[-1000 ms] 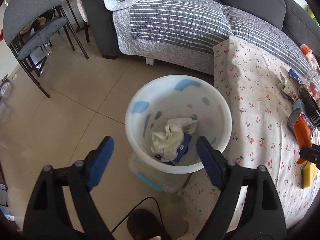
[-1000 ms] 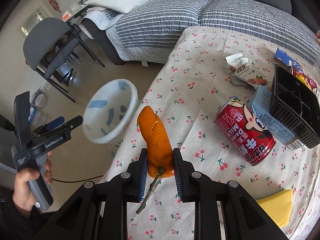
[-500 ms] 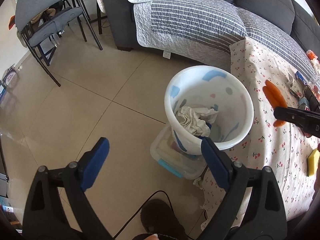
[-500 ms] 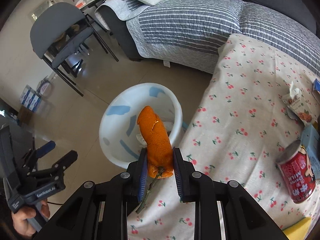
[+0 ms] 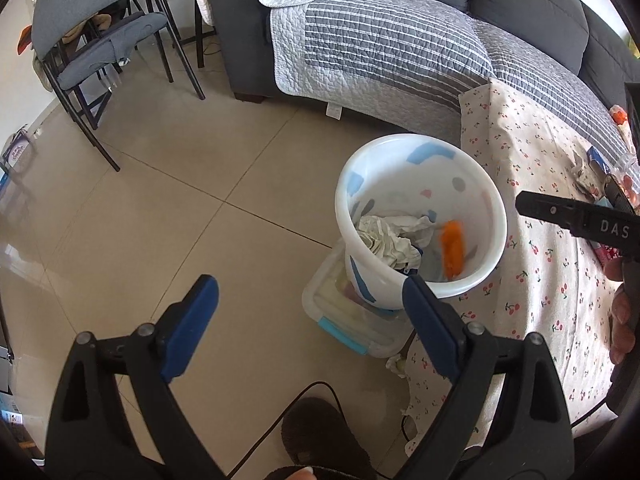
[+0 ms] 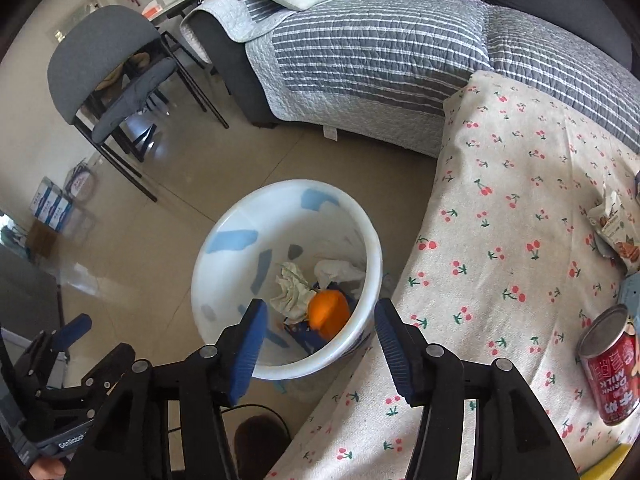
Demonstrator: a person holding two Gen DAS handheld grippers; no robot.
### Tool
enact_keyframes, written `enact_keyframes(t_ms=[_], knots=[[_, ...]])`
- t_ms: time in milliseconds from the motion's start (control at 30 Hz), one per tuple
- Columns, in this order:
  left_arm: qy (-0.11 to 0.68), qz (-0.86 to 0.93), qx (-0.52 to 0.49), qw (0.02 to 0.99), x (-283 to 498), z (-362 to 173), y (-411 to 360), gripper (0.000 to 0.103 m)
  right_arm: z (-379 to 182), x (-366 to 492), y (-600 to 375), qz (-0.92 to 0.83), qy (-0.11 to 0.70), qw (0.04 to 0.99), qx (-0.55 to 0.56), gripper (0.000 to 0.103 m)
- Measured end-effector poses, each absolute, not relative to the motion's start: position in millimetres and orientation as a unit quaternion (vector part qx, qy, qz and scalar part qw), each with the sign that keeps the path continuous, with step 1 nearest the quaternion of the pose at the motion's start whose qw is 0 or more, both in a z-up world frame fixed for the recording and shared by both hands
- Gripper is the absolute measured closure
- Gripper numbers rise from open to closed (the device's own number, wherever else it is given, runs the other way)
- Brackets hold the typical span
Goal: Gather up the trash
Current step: 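Drop the orange pepper into the wastebasket with the right gripper, then grasp the red milk can with the left gripper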
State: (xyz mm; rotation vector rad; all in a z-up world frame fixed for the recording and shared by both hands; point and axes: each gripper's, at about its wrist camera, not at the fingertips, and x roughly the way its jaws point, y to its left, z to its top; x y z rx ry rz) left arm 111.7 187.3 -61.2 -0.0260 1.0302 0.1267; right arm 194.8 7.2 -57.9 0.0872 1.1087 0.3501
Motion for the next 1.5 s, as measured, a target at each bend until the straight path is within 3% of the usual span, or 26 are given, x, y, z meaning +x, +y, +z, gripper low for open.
enact_keyframes(t_ms=[500,867,1100,1500], knots=[[0.489,0.025,-0.009,0.872,102.1,-46.0,147.0,0.009,-0.8,131.7,-87.1,0.122,0.48,0.869,0.011,0.027],[0.491,-0.018,0.01,0.871,98.7,-38.8,86.3,0.008,18.3,77.6,-180.1,0.071,0.451,0.889,0.026,0.019],[0.494,-0.067,0.005,0.867,104.2,-34.6,32.3,0.008,10.7,63.1,-242.3,0.017,0.471,0.881,0.042,0.019],[0.49,-0.17,0.087,0.85,125.8,-48.0,-90.0,0.008,-0.7,32.7,-327.3,-0.037,0.487,0.869,0.078,0.019]])
